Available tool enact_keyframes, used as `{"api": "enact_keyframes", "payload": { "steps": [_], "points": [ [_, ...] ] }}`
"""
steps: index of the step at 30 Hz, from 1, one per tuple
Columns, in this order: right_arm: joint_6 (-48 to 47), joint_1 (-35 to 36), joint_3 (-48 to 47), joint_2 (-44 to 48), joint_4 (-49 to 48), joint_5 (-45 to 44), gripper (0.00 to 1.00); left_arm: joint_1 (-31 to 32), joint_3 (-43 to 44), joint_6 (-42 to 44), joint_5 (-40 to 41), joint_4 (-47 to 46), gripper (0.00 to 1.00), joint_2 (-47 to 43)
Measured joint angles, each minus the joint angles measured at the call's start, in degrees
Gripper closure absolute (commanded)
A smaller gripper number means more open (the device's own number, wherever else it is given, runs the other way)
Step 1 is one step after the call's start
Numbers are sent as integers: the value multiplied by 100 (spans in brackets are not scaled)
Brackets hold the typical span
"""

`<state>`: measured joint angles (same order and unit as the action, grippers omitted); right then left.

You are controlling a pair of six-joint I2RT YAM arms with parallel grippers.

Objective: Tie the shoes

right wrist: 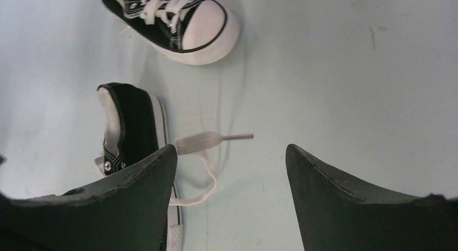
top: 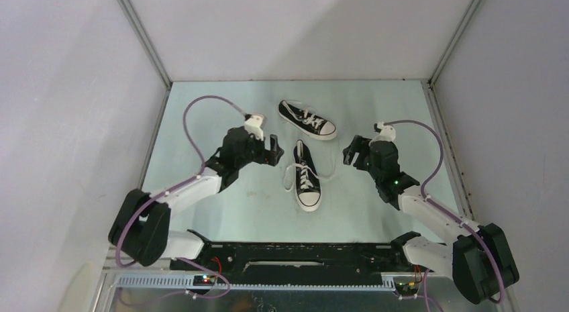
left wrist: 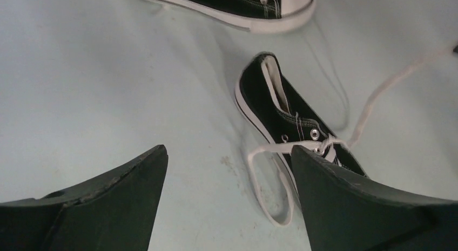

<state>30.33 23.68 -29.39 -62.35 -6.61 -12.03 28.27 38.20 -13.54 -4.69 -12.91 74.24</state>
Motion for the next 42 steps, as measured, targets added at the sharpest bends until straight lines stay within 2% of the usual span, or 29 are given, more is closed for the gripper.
{"api": "enact_keyframes", "payload": {
  "steps": [2,10,18,20,22,23,26,27,28,29,31,36,42],
  "points": [
    [-116,50,0,-4,-125,125,25,177,256,232,-111,225,19,313],
    [-297,85,0,-48,-354,520,26,817,981,1110,105,1333,24,1104],
    [-94,-66,0,61,-107,101,26,1108,1873,1421,455,2291,32,2352],
    [28,-260,7,166,22,-26,26,1165,2011,1458,459,2481,40,2586],
    [129,-446,33,284,98,-98,27,1196,2151,1480,461,2691,58,2802],
    [179,-546,59,343,118,-131,27,1211,2262,1497,455,2787,63,2892],
    [251,-597,120,439,153,-144,27,1222,2535,1482,439,2990,96,3080],
    [264,-597,131,452,162,-146,26,1224,2640,1506,452,3073,98,3143],
    [271,-597,144,466,179,-151,25,1226,2697,1475,448,3130,99,3174],
    [278,-597,153,481,197,-170,12,1228,2734,1495,455,3165,100,3193],
    [350,-603,153,518,254,-256,2,1226,2699,1493,457,3169,100,3167],
    [772,-927,153,844,780,-815,1,1207,2197,1438,623,3045,100,2682],
    [1799,-1493,153,979,1526,-1510,4,968,1663,1143,901,2608,100,1849]
  ]
}}
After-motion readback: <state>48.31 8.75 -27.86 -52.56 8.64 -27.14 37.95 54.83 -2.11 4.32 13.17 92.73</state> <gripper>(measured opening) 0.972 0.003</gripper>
